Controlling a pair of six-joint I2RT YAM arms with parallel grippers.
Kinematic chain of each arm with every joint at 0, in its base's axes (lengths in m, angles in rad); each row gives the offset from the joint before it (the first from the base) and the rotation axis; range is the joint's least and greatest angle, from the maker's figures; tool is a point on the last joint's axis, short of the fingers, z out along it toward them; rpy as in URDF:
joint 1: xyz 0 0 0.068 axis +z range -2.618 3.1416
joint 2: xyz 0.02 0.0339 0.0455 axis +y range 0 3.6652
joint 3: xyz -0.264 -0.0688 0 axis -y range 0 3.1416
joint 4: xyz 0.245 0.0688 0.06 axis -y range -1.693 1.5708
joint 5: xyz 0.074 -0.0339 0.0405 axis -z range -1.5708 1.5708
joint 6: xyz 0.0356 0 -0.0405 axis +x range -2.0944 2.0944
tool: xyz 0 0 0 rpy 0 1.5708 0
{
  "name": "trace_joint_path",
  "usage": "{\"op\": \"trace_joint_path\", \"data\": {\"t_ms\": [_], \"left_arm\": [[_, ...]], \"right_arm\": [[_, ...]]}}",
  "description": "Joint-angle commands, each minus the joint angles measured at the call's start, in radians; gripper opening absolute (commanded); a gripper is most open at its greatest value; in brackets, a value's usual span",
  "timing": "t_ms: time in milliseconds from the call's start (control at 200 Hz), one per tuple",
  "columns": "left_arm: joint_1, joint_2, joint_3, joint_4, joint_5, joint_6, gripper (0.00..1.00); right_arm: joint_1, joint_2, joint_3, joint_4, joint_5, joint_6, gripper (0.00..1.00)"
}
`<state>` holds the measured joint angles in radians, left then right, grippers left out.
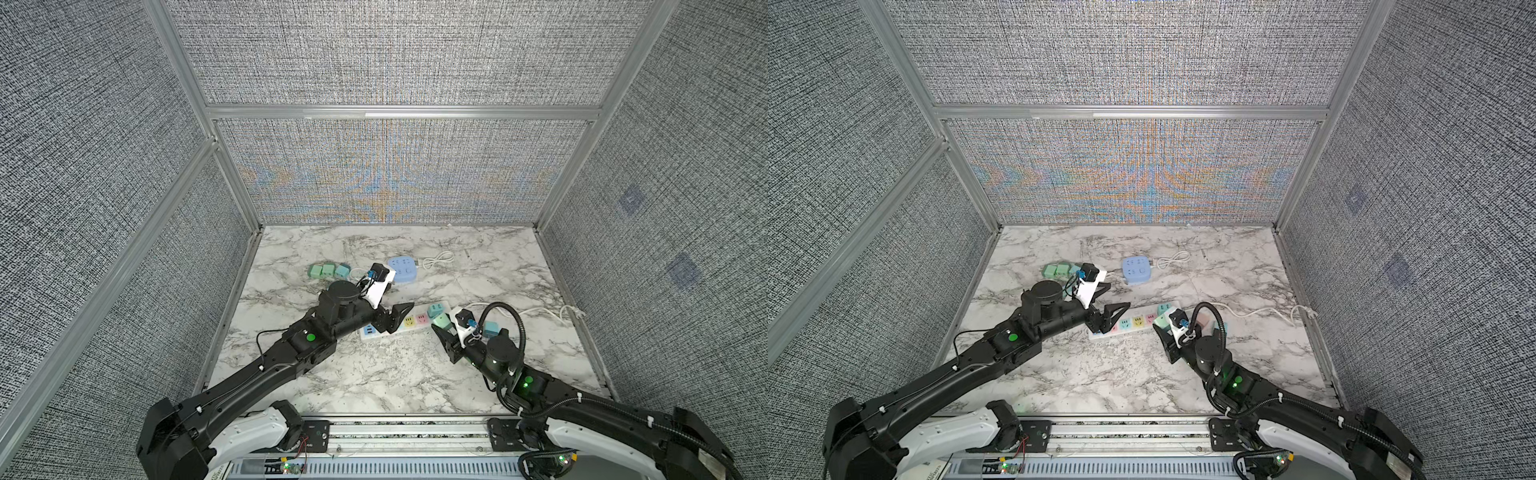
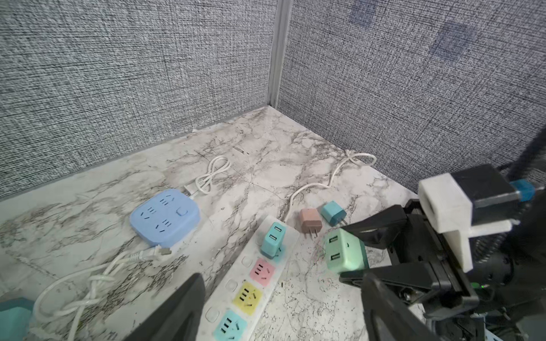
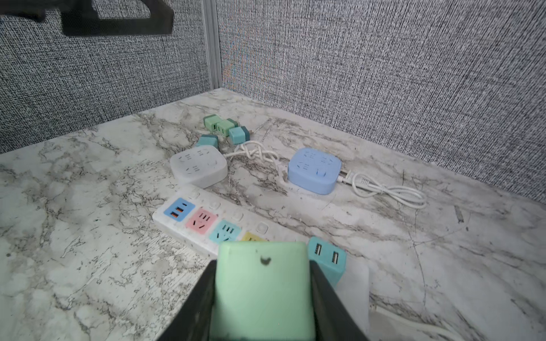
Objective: Insert plugs into power strip
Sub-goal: Pick up the plug from the center of the table.
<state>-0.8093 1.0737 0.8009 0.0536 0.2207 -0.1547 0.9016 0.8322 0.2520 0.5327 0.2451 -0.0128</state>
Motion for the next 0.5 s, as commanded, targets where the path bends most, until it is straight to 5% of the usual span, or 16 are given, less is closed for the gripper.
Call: {"op": "trace_joint_path", "data": {"t_ms": [0,495], "left_arm": [[-0.001,0.025,0.026,0.014,0.115,0.035,0.84],[-0.001,0.084,0.058,0.000,0.198,0.049,0.78]], "right_arm": [[0.003,-0.005,0.024,0.091,-0.054,-0.070,0.16],[0.039,0.061,0.059,0.243,-0.103,-0.202,0.14]]}}
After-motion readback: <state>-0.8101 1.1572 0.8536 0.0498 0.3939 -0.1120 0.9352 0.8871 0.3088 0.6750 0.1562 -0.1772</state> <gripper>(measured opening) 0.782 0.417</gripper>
